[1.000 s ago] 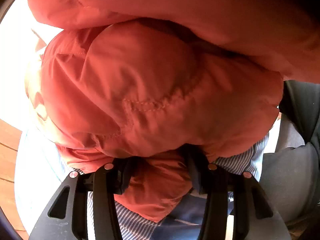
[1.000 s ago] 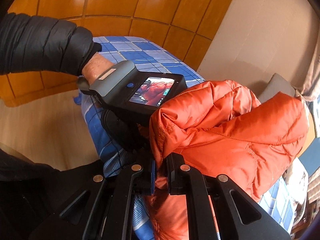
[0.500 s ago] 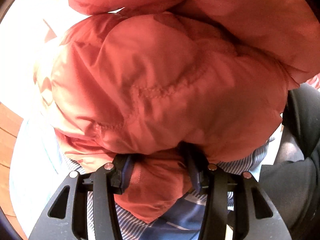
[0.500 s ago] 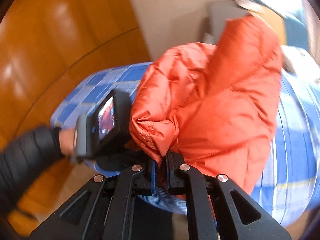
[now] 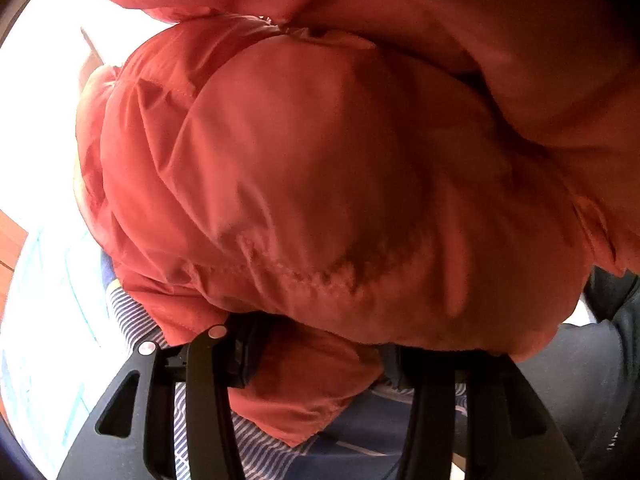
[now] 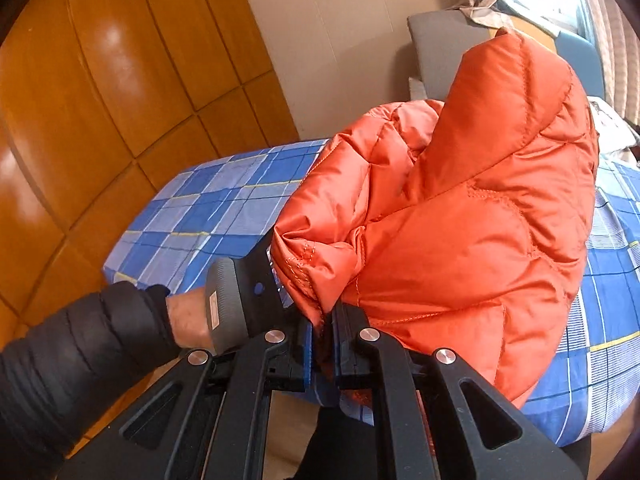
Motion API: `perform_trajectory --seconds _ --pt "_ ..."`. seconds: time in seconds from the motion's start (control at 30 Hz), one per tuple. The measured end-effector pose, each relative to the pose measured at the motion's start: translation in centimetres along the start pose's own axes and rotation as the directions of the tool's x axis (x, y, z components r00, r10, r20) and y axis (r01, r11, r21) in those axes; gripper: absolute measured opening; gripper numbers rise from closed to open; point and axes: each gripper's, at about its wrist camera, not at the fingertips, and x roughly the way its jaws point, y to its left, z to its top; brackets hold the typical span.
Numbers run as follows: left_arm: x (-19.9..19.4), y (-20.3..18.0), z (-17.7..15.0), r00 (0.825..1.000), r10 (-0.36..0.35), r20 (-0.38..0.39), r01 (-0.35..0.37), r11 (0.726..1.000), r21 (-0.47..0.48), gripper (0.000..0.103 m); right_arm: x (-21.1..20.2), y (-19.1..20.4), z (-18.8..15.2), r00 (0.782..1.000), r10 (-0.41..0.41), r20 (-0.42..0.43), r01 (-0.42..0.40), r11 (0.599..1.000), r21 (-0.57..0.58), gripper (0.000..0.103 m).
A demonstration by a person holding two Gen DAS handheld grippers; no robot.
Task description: Fold large clothes
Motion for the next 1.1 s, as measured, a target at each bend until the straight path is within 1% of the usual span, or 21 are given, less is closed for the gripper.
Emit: perform_trajectory --seconds 0.1,0.17,0.23,0.27,0.3,0.4,0.5,0.57,0.6,0.67,0.7,0.73,0.8,0.83,0.9,0.93,0.97,1.0,1.03,1.07,1.1 --pt "0.0 0.9 -0.1 1.000 -0.021 -0.004 0.021 1.000 -0.003 0.046 0.5 0.2 0.1 1.000 -0.008 0.018 0.008 1.000 0.011 0.007" --pt "-0.1 1.0 -0.1 1.000 -0.024 -0.010 0.024 1.000 0.000 0.046 0.6 0.1 0.1 0.999 -0.022 0.031 0.022 1.000 -0.016 0.007" --pt "-0.1 1.2 0.1 1.000 -0.011 -0.022 0.011 1.000 0.014 0.046 0.4 -0.2 -0.2 0.999 -0.022 0.038 0.024 0.998 -0.052 0.007" --pt "0.6 2.4 0.8 1.000 -0.008 -0.024 0.008 1.000 0.021 0.046 0.1 -0.3 -0.5 0.999 -0.023 0.035 0.025 0.998 -0.061 0.007" --pt "0.6 2.4 0.8 1.000 0.000 -0.027 0.000 1.000 0.023 0.046 0.1 -0.3 -0.7 0.999 -0.022 0.036 0.025 0.997 -0.071 0.007" --pt "0.5 2.3 1.3 1.000 0.009 -0.019 -0.009 1.000 -0.011 0.045 0.1 -1.6 -0.5 1.000 0.000 0.019 0.001 0.998 -0.058 0.006" --pt "0.4 1.6 1.3 1.000 0.017 -0.013 -0.018 0.998 -0.068 0.044 -1.9 -4.9 0.0 0.999 -0.026 0.038 0.027 0.998 -0.050 0.006" --pt "0.3 1.4 1.5 1.000 0.022 -0.016 -0.024 0.993 -0.113 0.043 -4.2 -8.6 0.9 0.996 -0.057 0.066 0.056 0.998 0.018 0.006" --pt "0.3 1.2 1.7 0.999 0.035 -0.023 -0.038 0.990 -0.132 0.041 -5.4 -10.2 1.2 0.992 -0.083 0.090 0.080 0.996 0.037 0.006" --pt "0.4 0.9 2.3 0.999 0.038 -0.034 -0.044 0.976 -0.211 0.039 -8.4 -14.6 1.9 0.976 -0.166 0.139 0.153 0.984 0.096 0.006" --pt "0.4 0.7 2.6 0.999 0.040 -0.037 -0.048 0.969 -0.241 0.038 -10.1 -17.7 2.1 0.964 -0.215 0.155 0.191 0.969 0.154 0.006" --pt "0.3 0.3 3.1 0.999 0.038 -0.038 -0.047 0.959 -0.281 0.038 -11.2 -19.7 2.1 0.953 -0.254 0.163 0.223 0.957 0.186 0.006" --pt "0.4 -0.9 3.8 0.999 0.022 -0.027 -0.030 0.946 -0.323 0.038 -13.2 -25.2 1.6 0.922 -0.354 0.157 0.307 0.915 0.263 0.006" --pt "0.4 -1.4 4.2 1.000 0.016 -0.025 -0.024 0.941 -0.338 0.038 -13.8 -27.4 1.2 0.911 -0.384 0.149 0.328 0.895 0.301 0.006" --pt "0.7 -3.6 5.8 1.000 -0.002 -0.015 -0.004 0.931 -0.365 0.037 -14.4 -32.3 0.0 0.882 -0.457 0.112 0.391 0.844 0.368 0.006" --pt "0.9 -4.7 6.6 1.000 -0.002 -0.015 -0.003 0.933 -0.361 0.037 -14.1 -35.6 -1.2 0.867 -0.494 0.064 0.427 0.803 0.415 0.006" --pt "1.0 -5.6 7.2 1.000 0.011 -0.018 -0.016 0.938 -0.348 0.038 -13.5 -37.9 -2.0 0.864 -0.504 0.021 0.442 0.775 0.451 0.006" --pt "1.0 -6.5 7.8 1.000 0.025 -0.014 -0.029 0.940 -0.341 0.038 -12.7 -41.1 -3.7 0.858 -0.512 -0.043 0.462 0.733 0.500 0.006" --pt "0.9 -7.1 8.3 1.000 0.029 -0.003 -0.028 0.938 -0.345 0.038 -11.8 -42.7 -4.8 0.857 -0.508 -0.086 0.474 0.712 0.518 0.006" --pt "0.3 -7.5 8.7 0.999 0.037 0.006 -0.033 0.934 -0.357 0.039 -11.2 -44.7 -6.2 0.862 -0.492 -0.120 0.469 0.686 0.556 0.006" --pt "-0.2 -7.8 8.9 0.998 0.054 0.022 -0.043 0.930 -0.365 0.039 -10.7 -46.4 -7.6 0.878 -0.456 -0.142 0.443 0.666 0.600 0.006"
